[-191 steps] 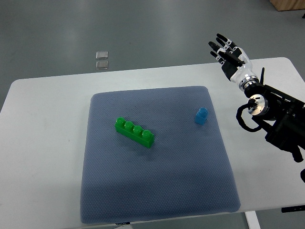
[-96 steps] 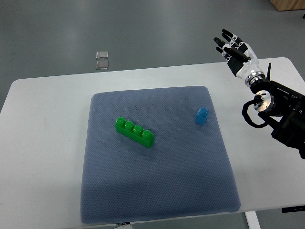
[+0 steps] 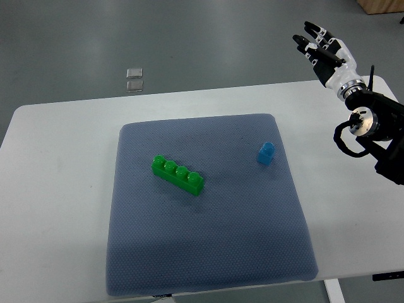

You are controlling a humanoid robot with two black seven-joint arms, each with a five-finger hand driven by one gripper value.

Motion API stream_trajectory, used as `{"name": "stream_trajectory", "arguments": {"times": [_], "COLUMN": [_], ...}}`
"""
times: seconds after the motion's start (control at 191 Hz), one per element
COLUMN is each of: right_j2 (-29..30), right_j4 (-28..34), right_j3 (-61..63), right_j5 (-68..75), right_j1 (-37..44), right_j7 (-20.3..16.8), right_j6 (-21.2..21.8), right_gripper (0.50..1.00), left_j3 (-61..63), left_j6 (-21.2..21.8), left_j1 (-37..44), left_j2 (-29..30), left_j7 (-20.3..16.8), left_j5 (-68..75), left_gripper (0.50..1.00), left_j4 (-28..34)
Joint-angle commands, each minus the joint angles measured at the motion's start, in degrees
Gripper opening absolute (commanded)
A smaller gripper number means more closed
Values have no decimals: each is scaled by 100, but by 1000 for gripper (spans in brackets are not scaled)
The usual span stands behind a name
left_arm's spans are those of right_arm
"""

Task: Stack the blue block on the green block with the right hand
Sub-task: 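Swing the right hand over the mat toward the small blue block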

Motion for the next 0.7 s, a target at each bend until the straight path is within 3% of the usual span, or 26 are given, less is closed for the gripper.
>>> {"name": "stream_trajectory", "arguments": {"times": [0.0, 0.225, 0.355, 0.58, 0.695], "right_j2": [-64, -635, -1074, -1699, -1725], "right_j4": [81, 591, 978, 1883, 2138], "right_j3": [-26, -123, -149, -228, -342], "right_j5": [-550, -3610, -5586, -7862, -8830], "right_j1": [58, 453, 690, 1147, 1315], "right_j7": [9, -18, 0, 70, 167], "right_j6": [48, 435, 971, 1735, 1885], "right_gripper": [913, 913, 913, 913, 913], "left_j3": [0, 0, 0, 0, 0], "left_j6": [1, 1, 1, 1, 1], "left_j1": [8, 8, 8, -1, -1], "left_j2": [0, 0, 0, 0, 0], "left_j7": [0, 0, 0, 0, 0], "left_j5": [-7, 2, 2, 2, 2], "left_gripper": [1000, 1000, 1000, 1000, 1000], "left_j4": [0, 0, 0, 0, 0]}}
